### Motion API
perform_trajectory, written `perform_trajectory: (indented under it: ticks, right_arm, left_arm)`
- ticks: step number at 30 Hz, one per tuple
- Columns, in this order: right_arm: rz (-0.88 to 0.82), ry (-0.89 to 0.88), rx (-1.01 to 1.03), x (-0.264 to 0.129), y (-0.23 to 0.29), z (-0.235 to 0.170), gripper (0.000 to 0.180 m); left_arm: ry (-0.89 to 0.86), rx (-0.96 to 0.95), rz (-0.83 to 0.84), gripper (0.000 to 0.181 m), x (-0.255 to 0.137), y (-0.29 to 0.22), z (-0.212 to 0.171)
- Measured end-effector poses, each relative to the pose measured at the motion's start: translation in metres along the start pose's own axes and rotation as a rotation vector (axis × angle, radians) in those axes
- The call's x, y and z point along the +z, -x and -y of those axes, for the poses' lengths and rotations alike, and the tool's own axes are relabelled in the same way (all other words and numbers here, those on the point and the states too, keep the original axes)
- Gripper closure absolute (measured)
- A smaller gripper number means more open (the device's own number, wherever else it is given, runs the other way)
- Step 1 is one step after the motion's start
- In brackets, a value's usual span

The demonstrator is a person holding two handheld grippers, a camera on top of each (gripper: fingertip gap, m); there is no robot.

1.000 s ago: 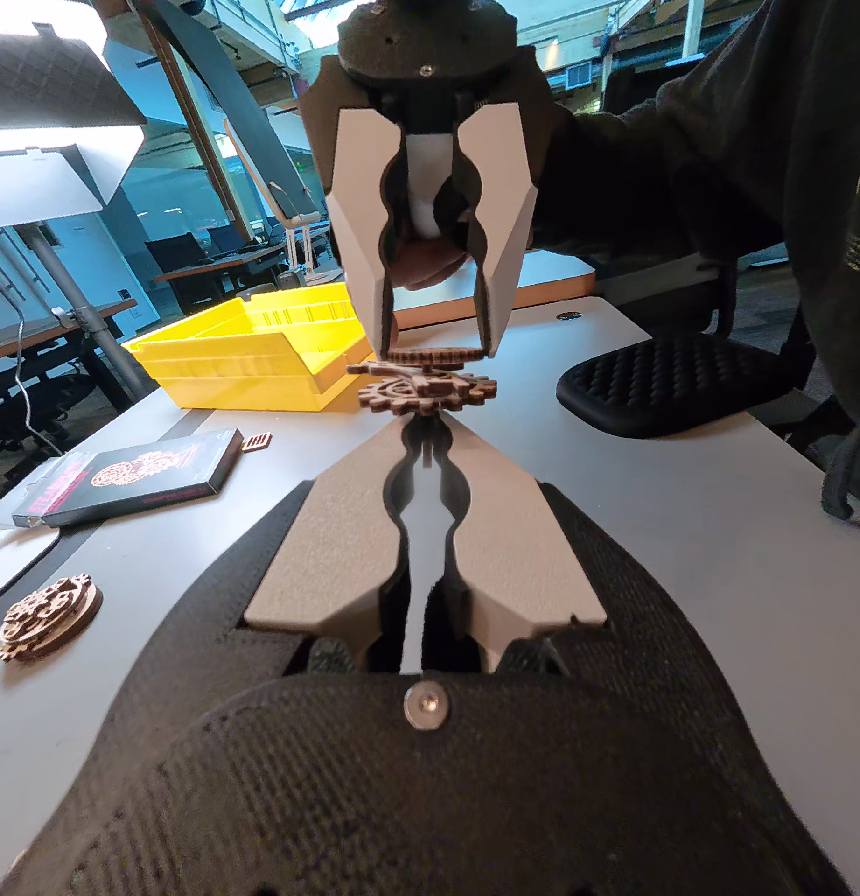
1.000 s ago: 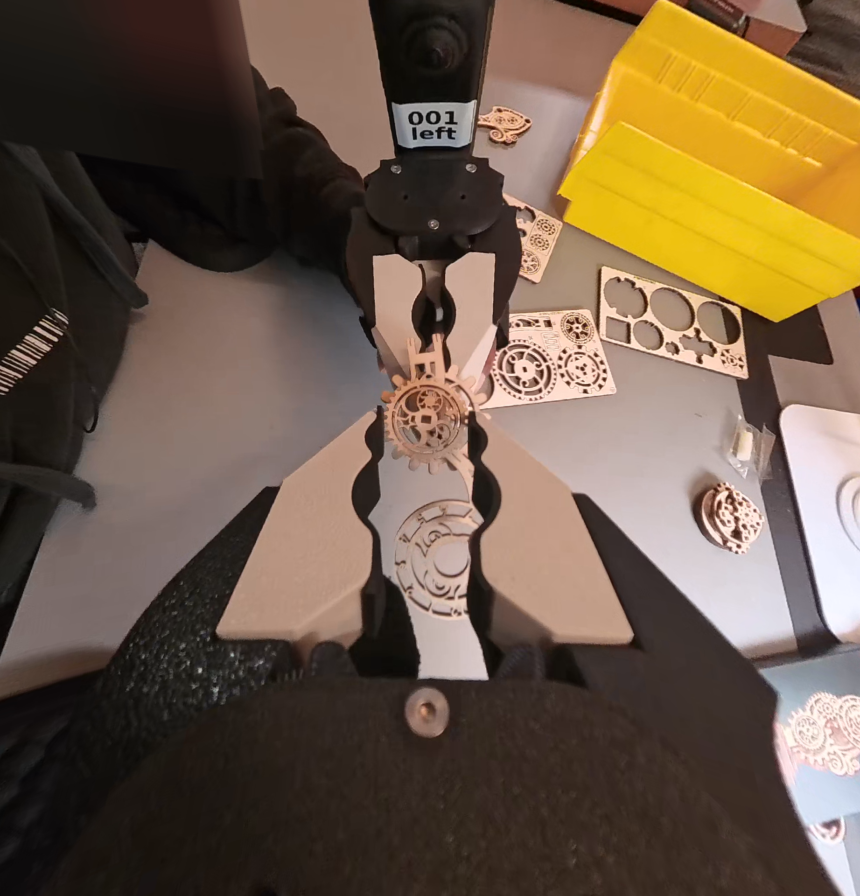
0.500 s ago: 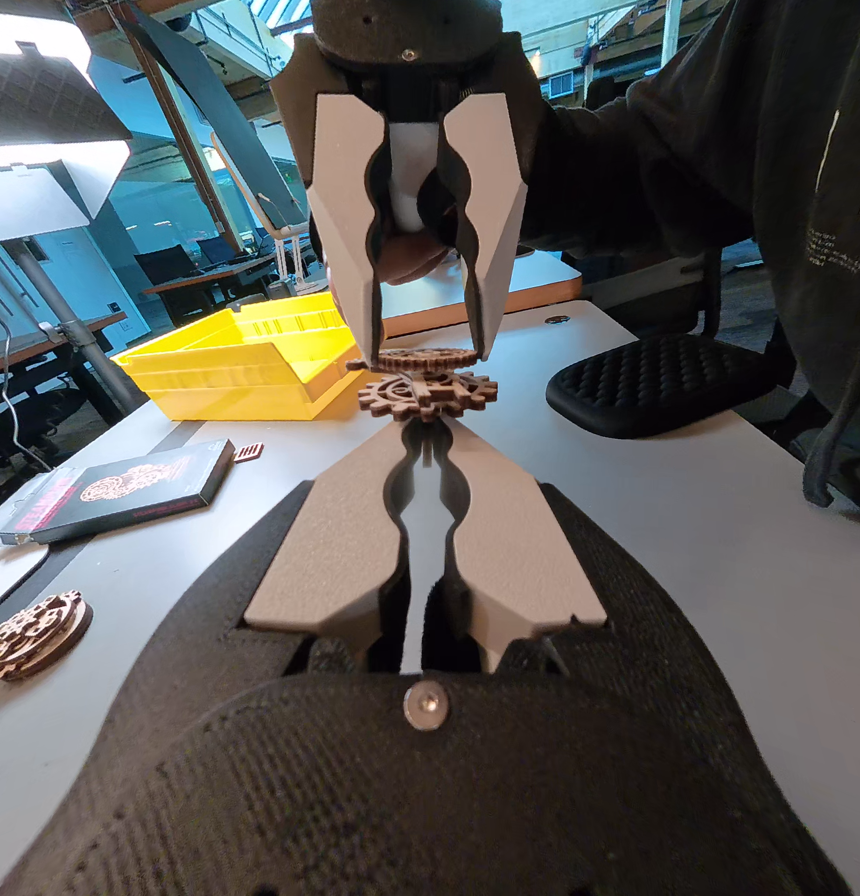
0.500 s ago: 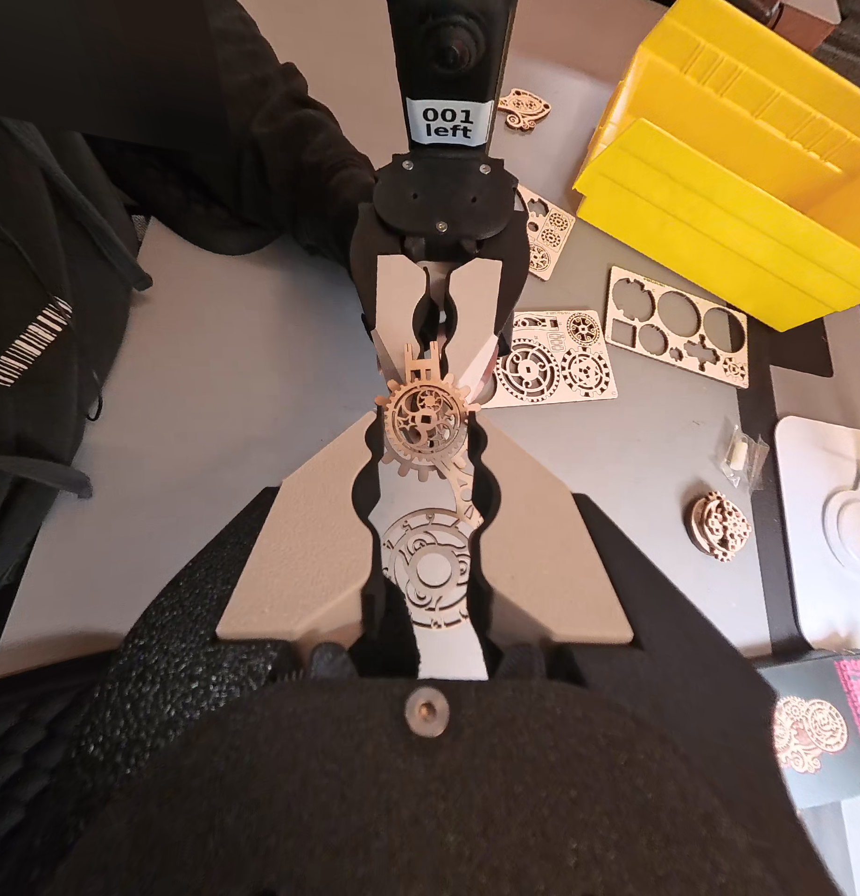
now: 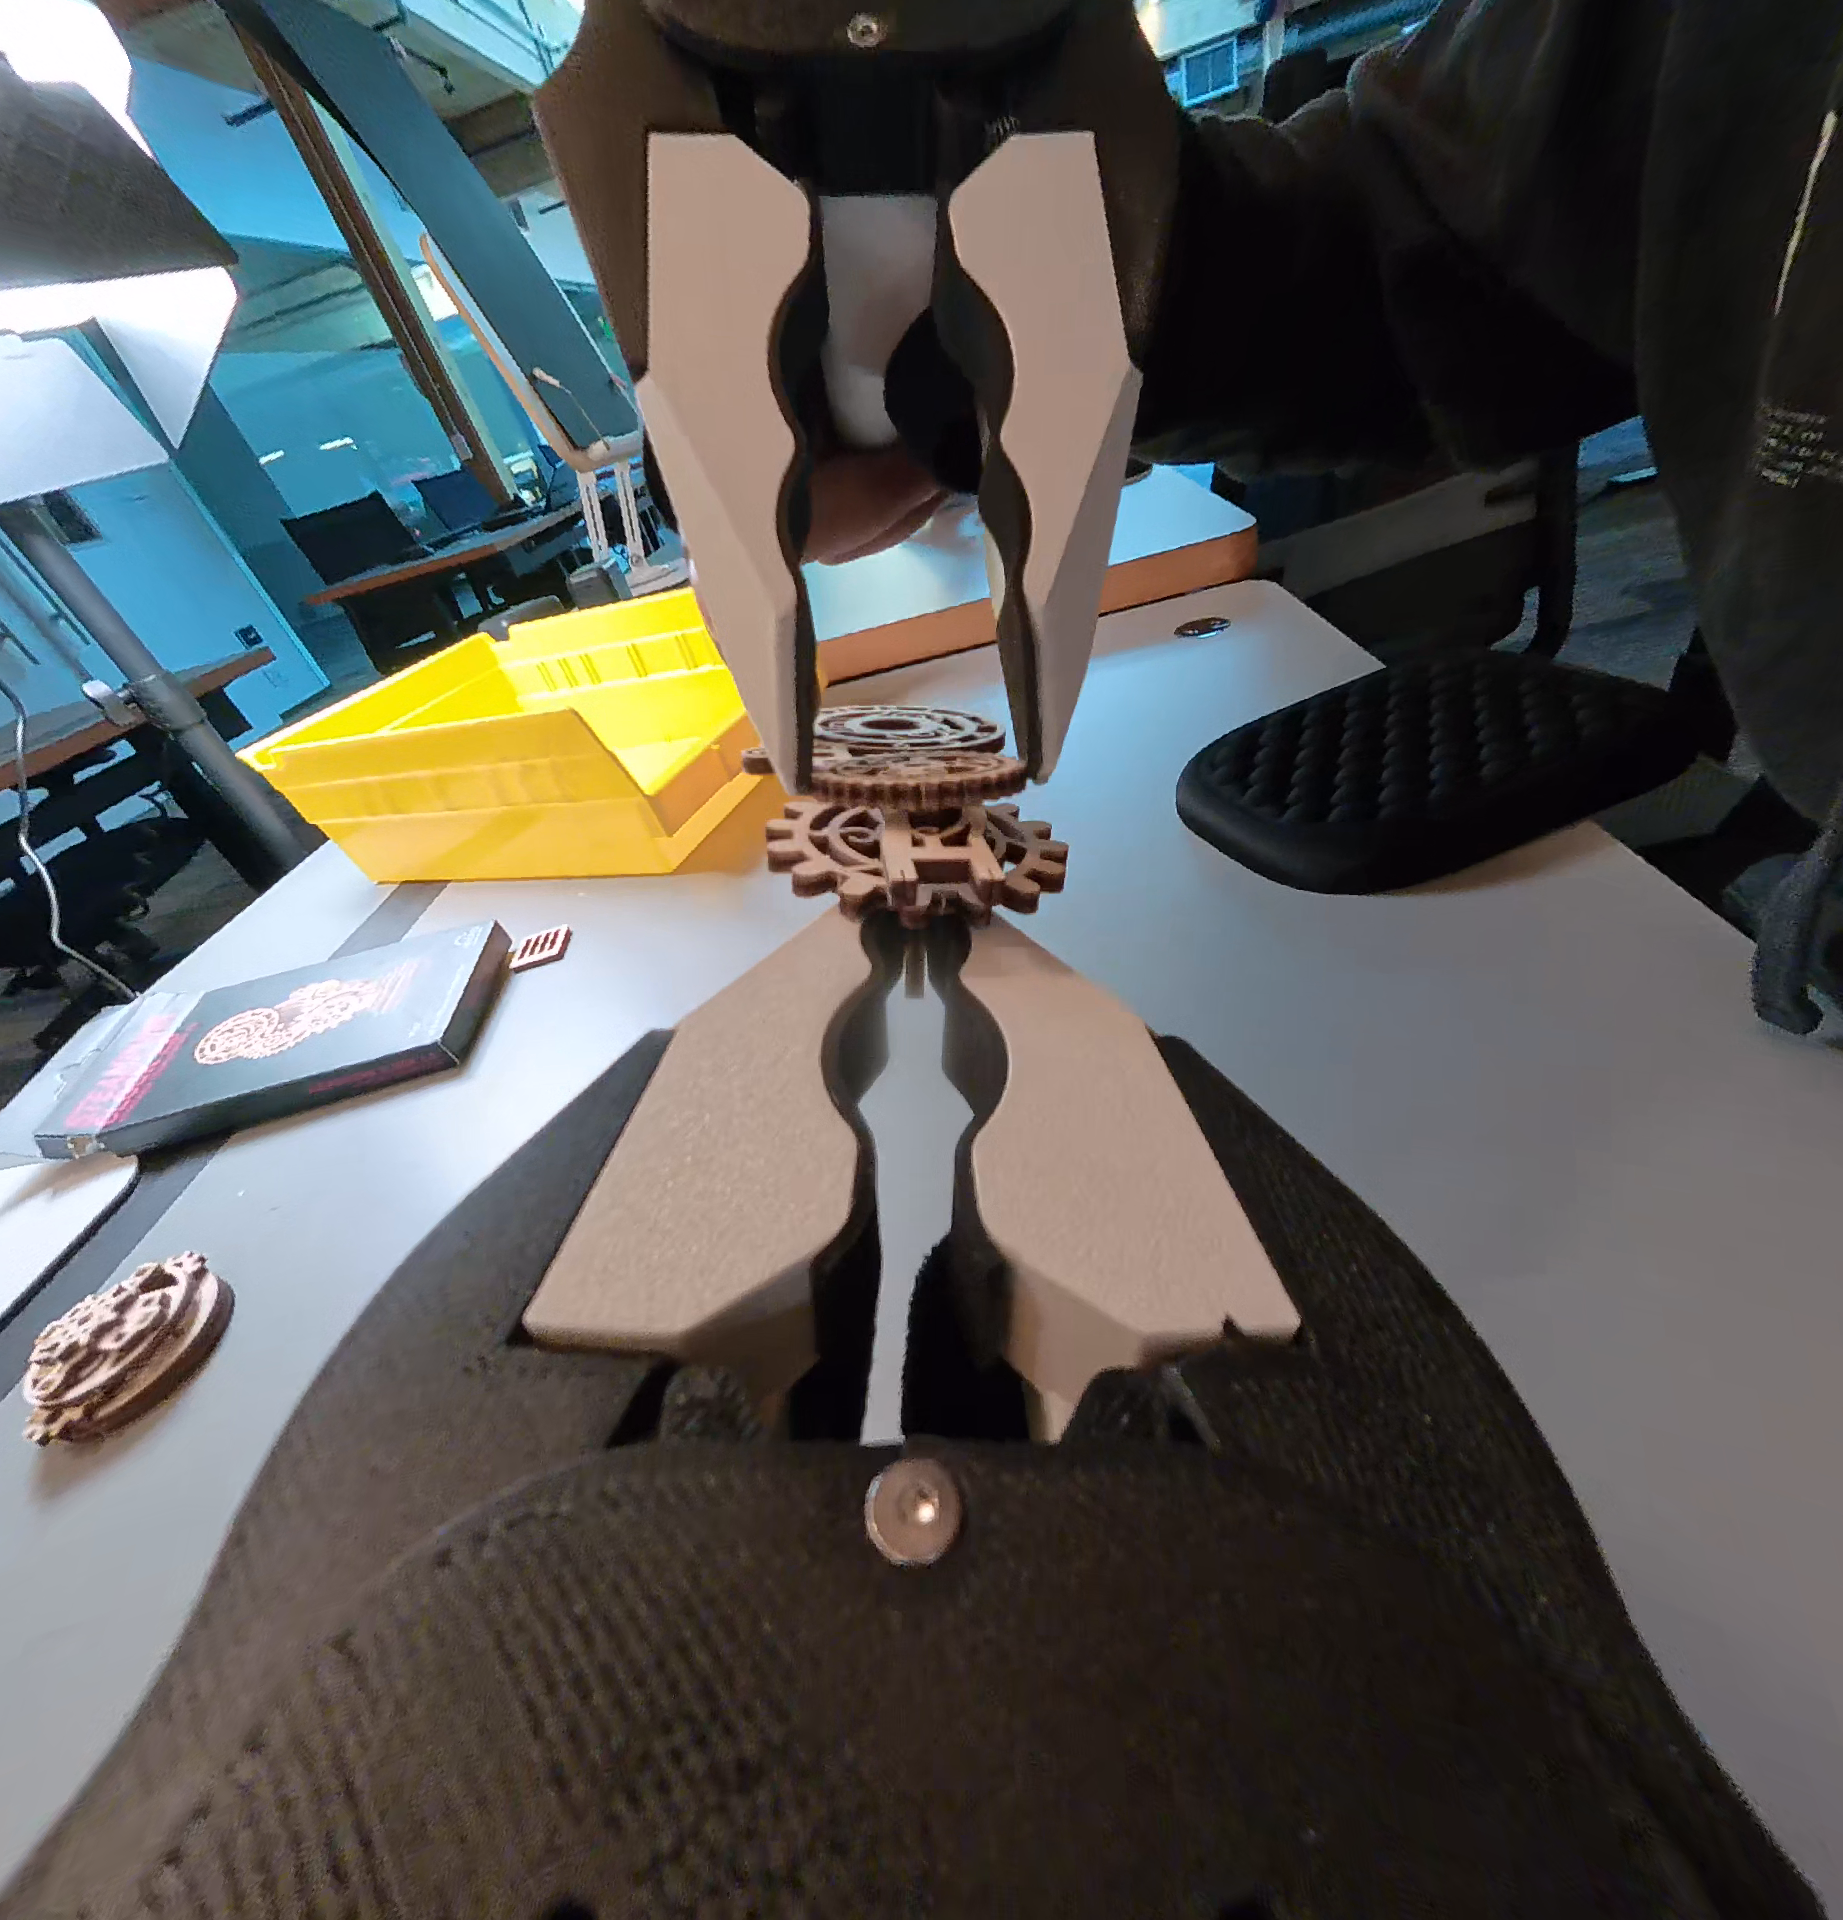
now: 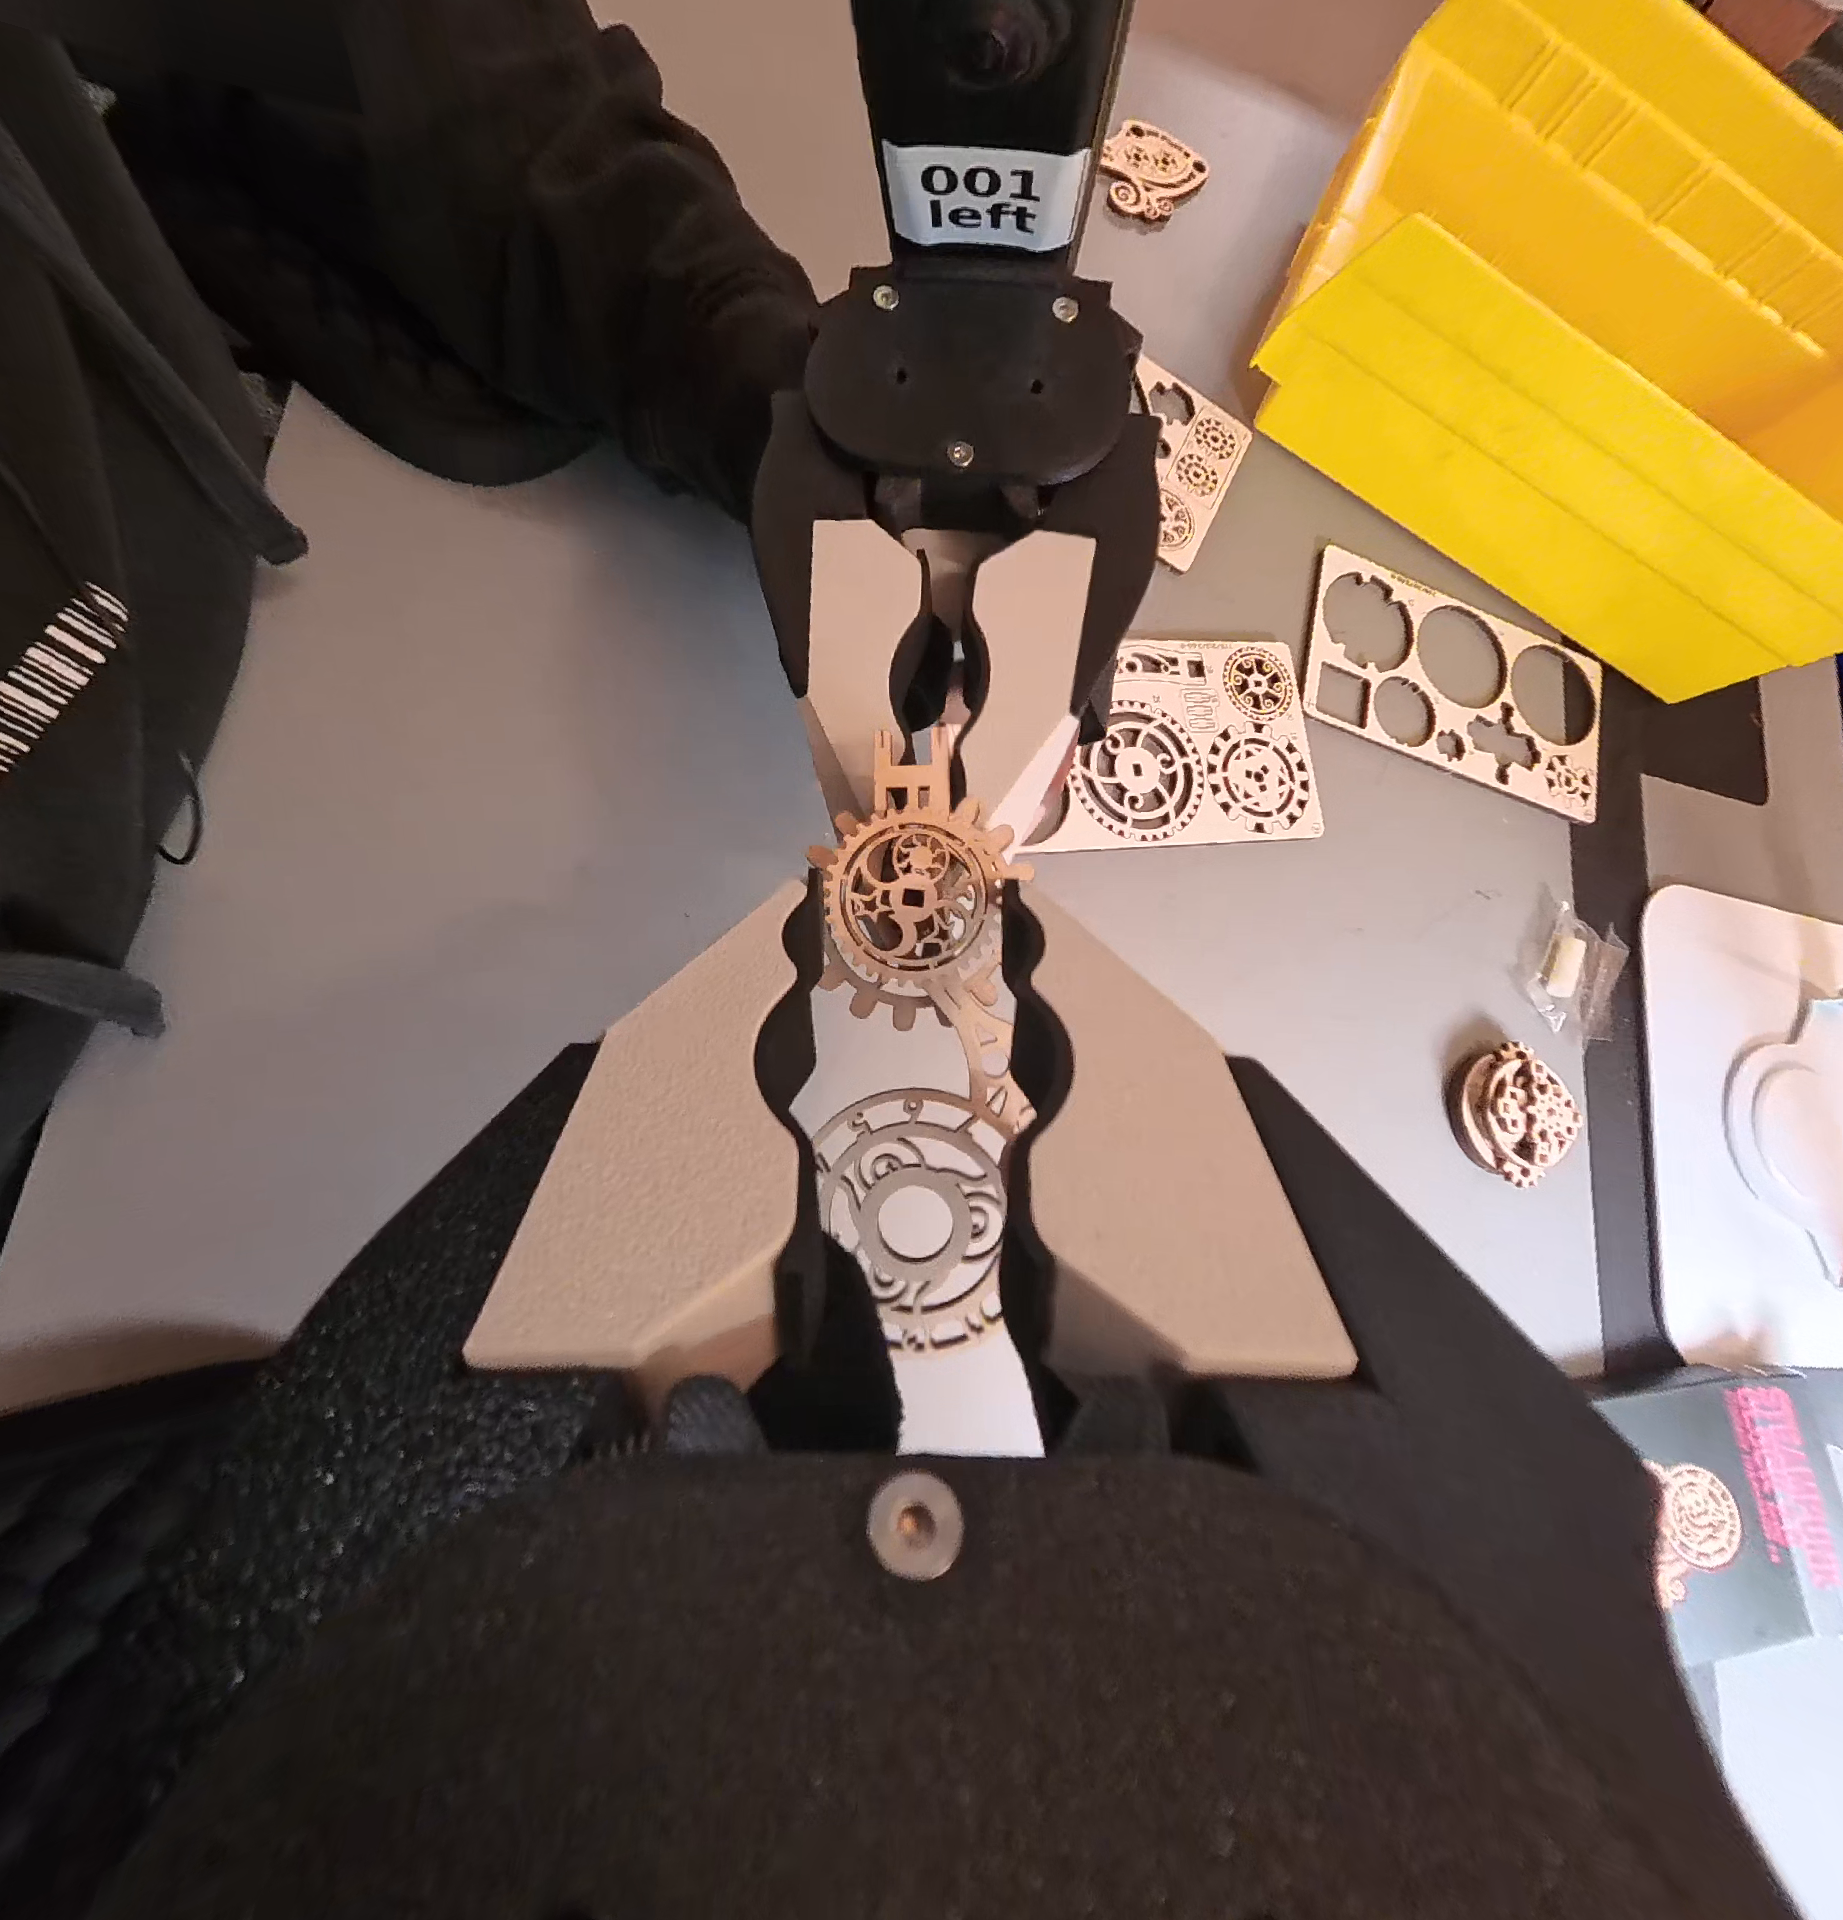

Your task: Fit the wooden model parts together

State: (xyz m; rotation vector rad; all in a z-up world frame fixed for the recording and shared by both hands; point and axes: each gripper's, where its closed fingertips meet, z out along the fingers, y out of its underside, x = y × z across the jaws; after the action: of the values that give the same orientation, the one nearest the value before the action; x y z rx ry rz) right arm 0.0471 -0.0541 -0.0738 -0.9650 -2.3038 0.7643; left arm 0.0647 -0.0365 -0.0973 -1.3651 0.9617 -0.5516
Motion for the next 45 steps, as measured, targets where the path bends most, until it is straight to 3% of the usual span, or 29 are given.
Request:
perform_trajectory:
  ticks: [18,26,45]
  right_arm:
    - [-0.037,0.053,0.053,0.007,-0.01,-0.015,0.148]
    - [0.025,-0.059,0.126,0.003,-0.008,-0.005,0.148]
    - [0.023,-0.113,0.158,0.009,-0.004,-0.016,0.148]
  left_arm:
    - [0.113,-0.232,-0.024,0.181,0.003,0.004,-0.014]
    - [0.046,-0.22,-0.057,0.181,0.0,0.001,-0.002]
    - [0.148,-0.139,-0.02,0.181,0.003,-0.001,-0.015]
